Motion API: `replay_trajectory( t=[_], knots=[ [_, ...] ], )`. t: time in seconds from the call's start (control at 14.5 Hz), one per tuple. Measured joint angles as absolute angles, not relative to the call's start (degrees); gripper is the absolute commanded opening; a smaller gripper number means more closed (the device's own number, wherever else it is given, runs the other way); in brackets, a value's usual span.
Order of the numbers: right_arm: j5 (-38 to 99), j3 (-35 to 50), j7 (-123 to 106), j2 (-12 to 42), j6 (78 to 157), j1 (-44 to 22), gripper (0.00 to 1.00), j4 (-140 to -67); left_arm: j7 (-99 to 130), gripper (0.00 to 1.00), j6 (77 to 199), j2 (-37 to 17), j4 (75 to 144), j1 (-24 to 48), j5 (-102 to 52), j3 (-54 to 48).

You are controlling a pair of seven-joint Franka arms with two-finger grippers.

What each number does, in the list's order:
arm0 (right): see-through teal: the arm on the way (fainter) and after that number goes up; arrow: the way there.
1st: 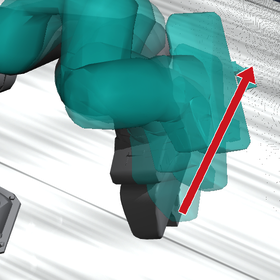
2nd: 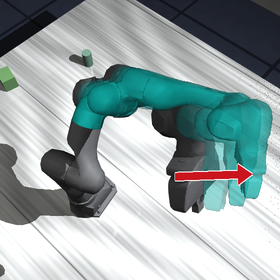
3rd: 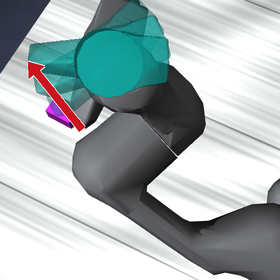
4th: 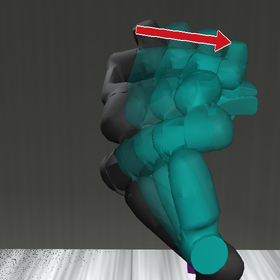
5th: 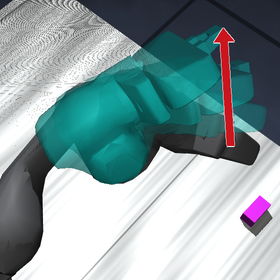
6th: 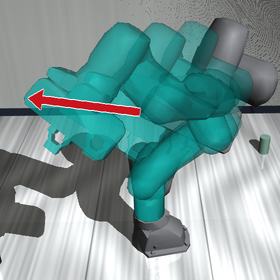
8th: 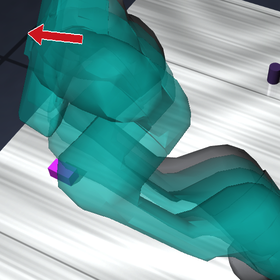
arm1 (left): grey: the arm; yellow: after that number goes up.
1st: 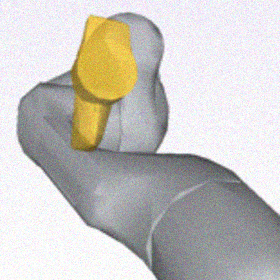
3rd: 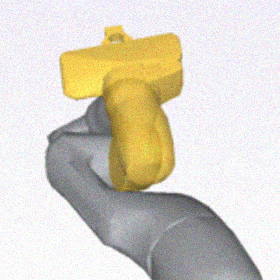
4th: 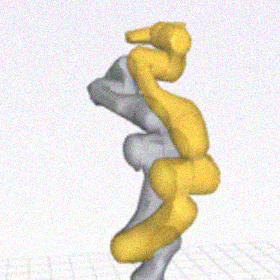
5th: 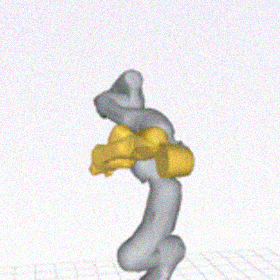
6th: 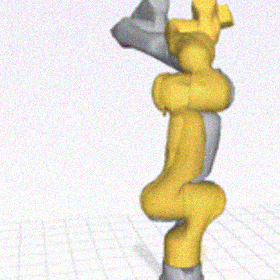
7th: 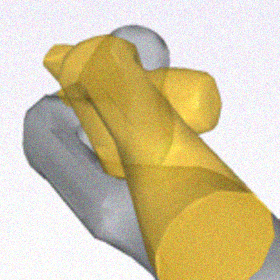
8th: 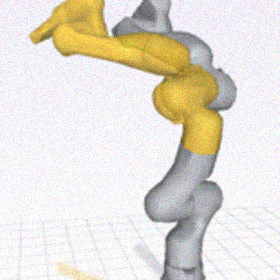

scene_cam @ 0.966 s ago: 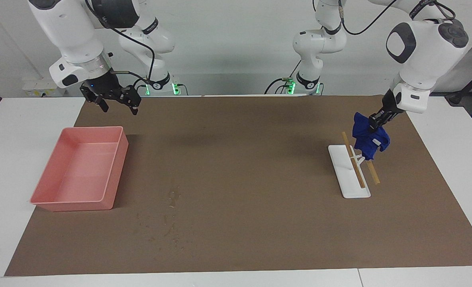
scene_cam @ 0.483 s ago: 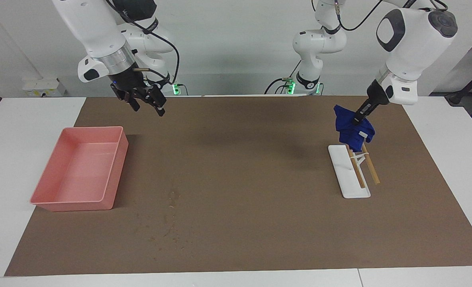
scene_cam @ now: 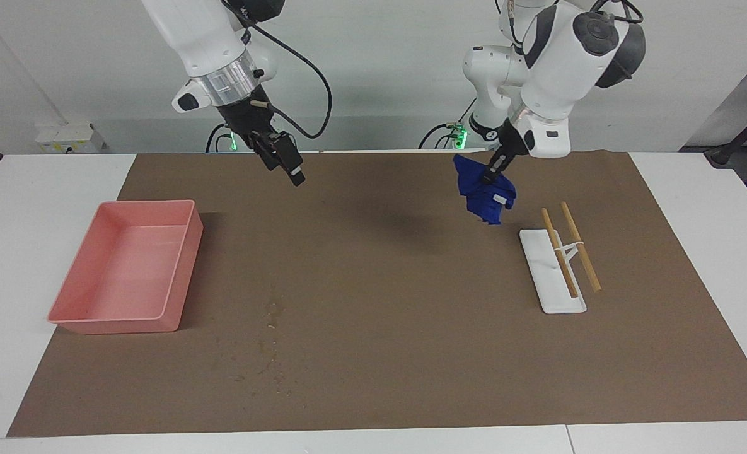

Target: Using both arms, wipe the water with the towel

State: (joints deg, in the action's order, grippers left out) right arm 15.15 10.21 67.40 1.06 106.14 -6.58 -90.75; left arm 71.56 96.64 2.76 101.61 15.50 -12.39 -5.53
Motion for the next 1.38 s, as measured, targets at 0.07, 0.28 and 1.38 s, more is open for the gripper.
replay_trajectory(
  t=[0.07, 0.28, 1.38],
  knots=[
    [15.57, 10.22, 72.26, 1.35, 107.07, -7.68, 0.97, -90.7, 76.86, 0.0, 98.78, 2.75, 101.64, 17.27, -13.58, -5.56],
    [17.63, 10.27, 81.62, 2.2, 109.23, -9.88, 0.96, -90.62, 89.56, 0.0, 104.93, 2.69, 101.73, 20.85, -16.94, -5.58],
    [20.31, 10.32, 88.31, 6.37, 113.51, -16.04, 0.86, -90.54, 136.22, 0.0, 130.87, 2.37, 101.81, 30.76, -19.62, -5.48]
  ],
)
